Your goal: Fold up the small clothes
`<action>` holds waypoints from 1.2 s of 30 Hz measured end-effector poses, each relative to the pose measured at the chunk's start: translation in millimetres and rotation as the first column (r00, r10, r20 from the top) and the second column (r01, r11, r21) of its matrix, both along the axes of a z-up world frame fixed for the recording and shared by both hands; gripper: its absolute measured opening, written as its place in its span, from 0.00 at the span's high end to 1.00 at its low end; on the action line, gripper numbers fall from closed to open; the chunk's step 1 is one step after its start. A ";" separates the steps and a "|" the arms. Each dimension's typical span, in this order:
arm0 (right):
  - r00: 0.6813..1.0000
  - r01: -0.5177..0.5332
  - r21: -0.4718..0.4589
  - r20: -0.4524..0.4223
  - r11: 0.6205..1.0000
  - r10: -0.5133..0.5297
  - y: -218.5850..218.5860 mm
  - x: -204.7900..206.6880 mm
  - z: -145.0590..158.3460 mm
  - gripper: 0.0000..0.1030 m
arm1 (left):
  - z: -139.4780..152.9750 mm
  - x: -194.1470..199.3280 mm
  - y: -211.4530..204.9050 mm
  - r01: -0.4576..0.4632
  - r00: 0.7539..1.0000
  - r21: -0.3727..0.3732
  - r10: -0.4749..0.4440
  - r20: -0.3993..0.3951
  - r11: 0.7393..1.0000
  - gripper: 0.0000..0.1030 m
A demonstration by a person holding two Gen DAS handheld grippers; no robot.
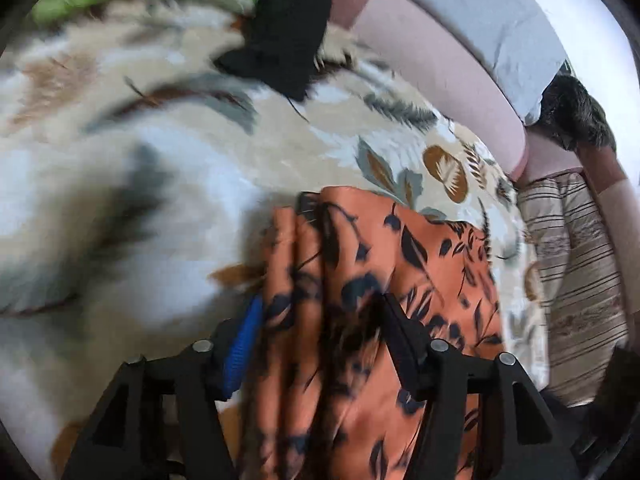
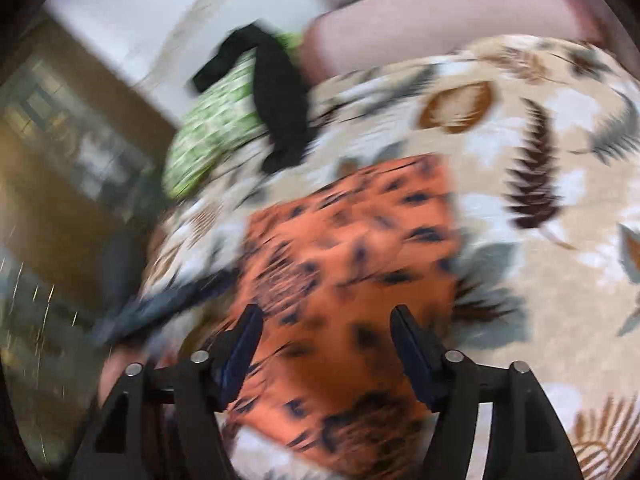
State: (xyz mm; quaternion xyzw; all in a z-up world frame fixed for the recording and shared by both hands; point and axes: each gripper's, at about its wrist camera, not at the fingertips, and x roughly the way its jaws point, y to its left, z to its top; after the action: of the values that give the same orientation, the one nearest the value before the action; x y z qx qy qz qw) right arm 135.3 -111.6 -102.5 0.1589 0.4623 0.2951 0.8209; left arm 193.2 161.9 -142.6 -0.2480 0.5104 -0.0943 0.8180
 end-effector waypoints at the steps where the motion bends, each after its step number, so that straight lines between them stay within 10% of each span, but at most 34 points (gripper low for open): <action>1: 1.000 -0.017 -0.026 -0.011 1.000 0.017 0.2 -4.1 -9.5 0.31 | -4.4 6.1 4.2 -0.016 0.999 -0.046 0.015 -0.037 0.999 0.65; 4: 0.998 -0.032 -0.047 -0.055 0.998 0.030 8.8 -0.2 -29.8 0.30 | 10.9 7.1 17.8 -0.045 0.998 -0.066 0.047 0.032 0.997 0.83; 10: 0.996 -0.063 -0.001 -0.063 0.998 0.063 -2.7 0.7 -38.6 0.30 | -14.2 3.0 17.6 -0.060 0.998 -0.013 0.060 0.036 0.998 0.79; 14: 0.996 -0.064 0.023 -0.063 0.998 0.065 0.0 4.9 -37.5 0.24 | 11.2 -14.4 7.6 -0.012 0.994 0.033 0.008 0.106 0.999 0.71; 18: 0.996 -0.054 0.037 -0.068 0.998 0.057 1.0 3.5 -32.9 0.24 | 39.4 -61.3 0.2 0.026 0.984 0.029 -0.030 0.175 0.999 0.40; 23: 0.996 -0.029 0.077 -0.087 0.997 0.036 -2.6 5.3 -36.1 0.23 | 24.7 -110.4 0.6 0.054 0.992 -0.050 -0.047 0.120 0.997 0.39; 26: 0.996 -0.022 0.081 -0.090 0.996 0.030 -3.0 5.2 -35.9 0.22 | -16.4 -123.8 -0.1 0.018 1.000 -0.046 -0.018 0.001 0.999 0.67; 31: 0.993 -0.043 0.099 -0.109 0.994 0.053 -2.3 7.9 -38.2 0.22 | -35.8 -134.9 25.2 -0.062 0.998 -0.246 0.063 -0.003 0.967 0.71; 36: 0.991 -0.028 0.100 -0.126 0.995 0.041 -5.5 9.2 -35.9 0.22 | 17.4 -144.1 2.8 0.006 0.994 -0.043 -0.002 0.109 0.999 0.53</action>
State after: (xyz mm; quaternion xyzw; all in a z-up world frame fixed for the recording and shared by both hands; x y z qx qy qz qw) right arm 144.5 -117.1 -138.5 0.2096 0.5015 0.3209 0.7756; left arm 49.0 164.7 -125.2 -0.2589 0.4636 -0.1202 0.8388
